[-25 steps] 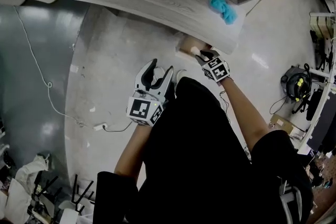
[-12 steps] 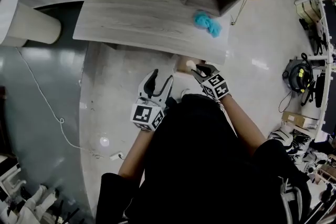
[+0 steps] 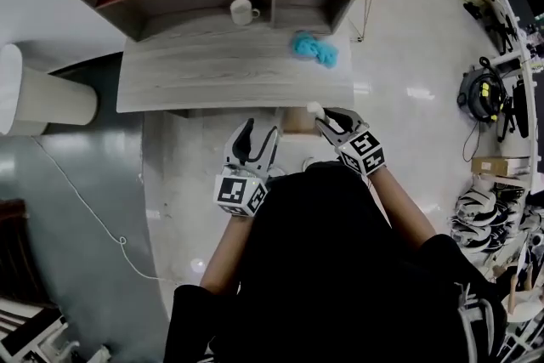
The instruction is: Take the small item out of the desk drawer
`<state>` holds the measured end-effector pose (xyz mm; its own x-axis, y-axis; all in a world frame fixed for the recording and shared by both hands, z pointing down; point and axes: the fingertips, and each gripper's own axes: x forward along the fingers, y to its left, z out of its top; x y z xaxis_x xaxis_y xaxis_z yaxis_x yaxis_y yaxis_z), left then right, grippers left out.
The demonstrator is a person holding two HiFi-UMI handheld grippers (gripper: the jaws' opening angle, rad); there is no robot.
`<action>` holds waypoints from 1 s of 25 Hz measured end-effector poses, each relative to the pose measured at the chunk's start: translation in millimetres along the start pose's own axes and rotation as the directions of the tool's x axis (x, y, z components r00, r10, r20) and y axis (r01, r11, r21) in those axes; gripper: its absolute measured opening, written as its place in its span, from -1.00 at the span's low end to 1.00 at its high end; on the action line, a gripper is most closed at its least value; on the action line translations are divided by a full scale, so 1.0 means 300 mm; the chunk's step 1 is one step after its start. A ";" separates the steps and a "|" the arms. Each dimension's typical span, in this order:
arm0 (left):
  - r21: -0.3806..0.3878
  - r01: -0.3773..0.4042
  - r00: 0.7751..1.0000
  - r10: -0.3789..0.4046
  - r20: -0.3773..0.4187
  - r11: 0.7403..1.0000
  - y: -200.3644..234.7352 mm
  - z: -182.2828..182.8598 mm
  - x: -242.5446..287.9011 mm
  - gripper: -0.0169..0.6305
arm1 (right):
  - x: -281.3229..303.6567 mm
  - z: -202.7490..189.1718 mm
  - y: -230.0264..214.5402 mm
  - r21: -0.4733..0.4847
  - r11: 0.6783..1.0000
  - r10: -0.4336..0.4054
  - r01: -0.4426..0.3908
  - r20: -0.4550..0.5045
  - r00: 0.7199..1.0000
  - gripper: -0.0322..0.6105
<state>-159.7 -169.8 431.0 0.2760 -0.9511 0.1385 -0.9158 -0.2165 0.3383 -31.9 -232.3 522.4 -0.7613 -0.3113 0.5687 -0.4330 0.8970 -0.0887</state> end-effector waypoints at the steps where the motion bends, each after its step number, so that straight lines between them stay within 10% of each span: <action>1: 0.008 0.012 1.000 -0.012 -0.001 1.000 -0.009 0.008 0.014 -0.30 | -0.023 0.018 -0.010 0.001 1.000 -0.018 0.018 0.013 1.000 -0.55; 15: 0.020 0.149 0.989 -0.148 -0.014 0.989 -0.207 0.072 0.190 -0.30 | -0.418 0.275 -0.138 0.129 0.963 -0.261 0.235 0.246 0.934 -0.55; 25: 0.033 0.194 0.981 -0.194 -0.006 0.980 -0.405 0.103 0.261 -0.30 | -0.680 0.222 -0.235 0.245 0.915 -0.393 0.320 0.363 0.845 -0.55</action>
<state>-35.9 -224.9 372.1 0.4503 -0.8897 0.0754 -0.8537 -0.4042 0.3283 121.8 -252.7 358.1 -0.6483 -0.7292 0.2190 -0.7583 0.6442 -0.0997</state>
